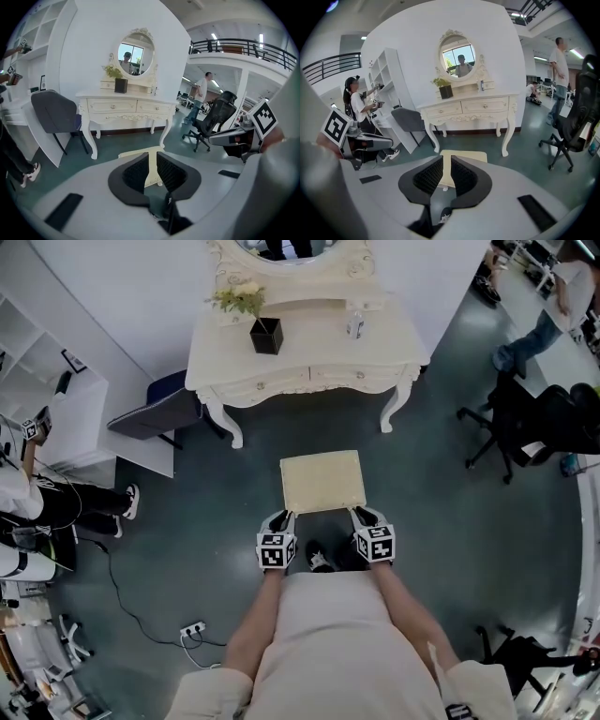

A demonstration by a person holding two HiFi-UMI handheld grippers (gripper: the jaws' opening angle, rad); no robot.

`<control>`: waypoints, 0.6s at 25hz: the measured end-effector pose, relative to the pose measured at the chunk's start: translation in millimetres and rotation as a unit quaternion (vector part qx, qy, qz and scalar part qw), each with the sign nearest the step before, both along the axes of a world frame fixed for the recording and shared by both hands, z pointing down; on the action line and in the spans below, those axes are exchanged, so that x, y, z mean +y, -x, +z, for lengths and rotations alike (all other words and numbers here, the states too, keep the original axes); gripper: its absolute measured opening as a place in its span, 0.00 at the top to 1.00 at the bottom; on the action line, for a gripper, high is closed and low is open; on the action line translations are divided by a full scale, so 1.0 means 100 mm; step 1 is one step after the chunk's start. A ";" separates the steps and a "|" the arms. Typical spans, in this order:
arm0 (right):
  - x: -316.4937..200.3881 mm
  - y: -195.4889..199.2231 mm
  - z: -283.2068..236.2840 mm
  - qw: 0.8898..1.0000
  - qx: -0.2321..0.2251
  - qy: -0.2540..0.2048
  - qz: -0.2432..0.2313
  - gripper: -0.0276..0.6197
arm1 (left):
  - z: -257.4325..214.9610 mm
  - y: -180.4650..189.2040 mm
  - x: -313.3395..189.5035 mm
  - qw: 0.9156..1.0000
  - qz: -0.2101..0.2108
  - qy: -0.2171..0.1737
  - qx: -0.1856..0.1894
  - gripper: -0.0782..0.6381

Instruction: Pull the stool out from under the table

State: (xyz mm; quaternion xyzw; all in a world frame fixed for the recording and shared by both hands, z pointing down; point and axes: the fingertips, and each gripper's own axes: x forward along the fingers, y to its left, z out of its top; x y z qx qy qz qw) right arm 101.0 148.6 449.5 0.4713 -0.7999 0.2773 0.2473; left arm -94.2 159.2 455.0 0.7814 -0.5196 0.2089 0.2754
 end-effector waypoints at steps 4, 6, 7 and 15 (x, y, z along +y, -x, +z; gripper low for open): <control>-0.03 0.03 -0.01 1.000 0.001 -0.003 -0.002 0.85 | -0.02 0.04 -0.03 1.000 -0.004 -0.005 0.005 0.84; -0.04 0.03 -0.01 1.000 0.000 -0.002 -0.001 0.86 | -0.04 0.04 -0.05 1.000 -0.003 -0.008 0.007 0.85; -0.04 0.03 -0.01 1.000 -0.003 0.000 -0.001 0.86 | -0.04 0.03 -0.06 1.000 0.000 -0.009 0.006 0.86; -0.08 -0.04 0.03 0.999 -0.027 0.018 0.013 0.89 | -0.02 -0.06 -0.09 1.000 0.015 -0.007 0.005 0.87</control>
